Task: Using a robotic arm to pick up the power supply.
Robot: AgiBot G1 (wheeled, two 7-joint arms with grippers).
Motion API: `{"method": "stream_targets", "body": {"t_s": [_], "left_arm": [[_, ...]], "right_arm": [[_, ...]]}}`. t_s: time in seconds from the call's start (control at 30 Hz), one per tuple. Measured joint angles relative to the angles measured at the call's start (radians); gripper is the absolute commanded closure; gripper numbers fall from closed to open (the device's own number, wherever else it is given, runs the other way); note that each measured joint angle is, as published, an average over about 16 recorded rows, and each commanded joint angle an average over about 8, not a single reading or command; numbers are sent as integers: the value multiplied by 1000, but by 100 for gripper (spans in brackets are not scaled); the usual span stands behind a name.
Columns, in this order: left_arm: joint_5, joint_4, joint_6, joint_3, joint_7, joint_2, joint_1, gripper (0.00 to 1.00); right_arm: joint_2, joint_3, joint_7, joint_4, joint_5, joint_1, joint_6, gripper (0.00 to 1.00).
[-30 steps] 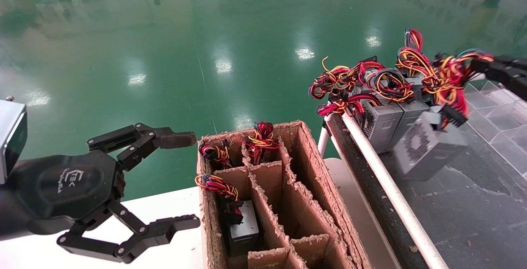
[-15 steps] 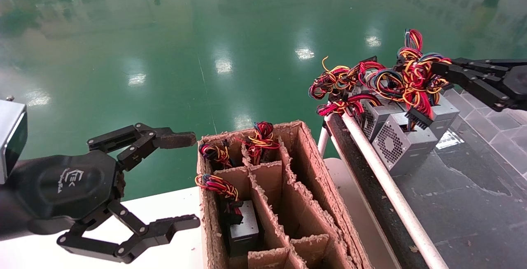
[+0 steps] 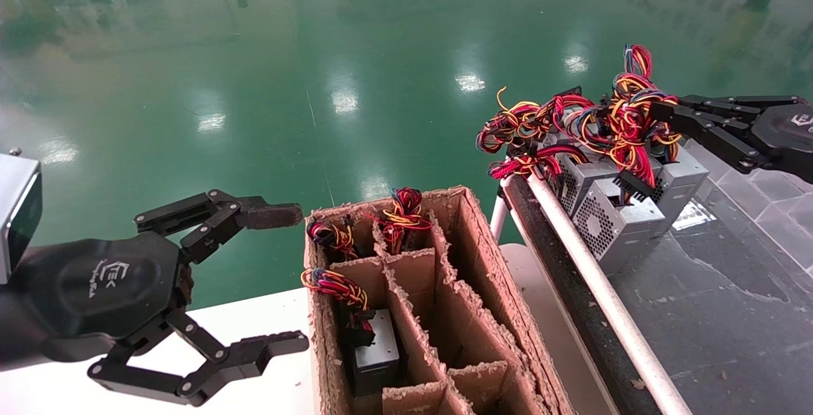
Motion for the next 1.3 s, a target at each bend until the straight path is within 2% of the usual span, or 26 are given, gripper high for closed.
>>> {"method": "stream_targets", "body": {"t_s": [0.47,0.7,0.93,1.3], "left_arm": [[0,0,0,0,0,0,0,0],[0,0,0,0,0,0,0,0],[0,0,0,0,0,0,0,0],[0,0,0,0,0,0,0,0]], "right_arm": [[-2,7,16,-29,18,12,-18,0],[0,22,43,-6,44,-3,-25,0],[7,39,76,84,72,-52,-21,0],[24,72,143,302,121,-170,-5,0]]}}
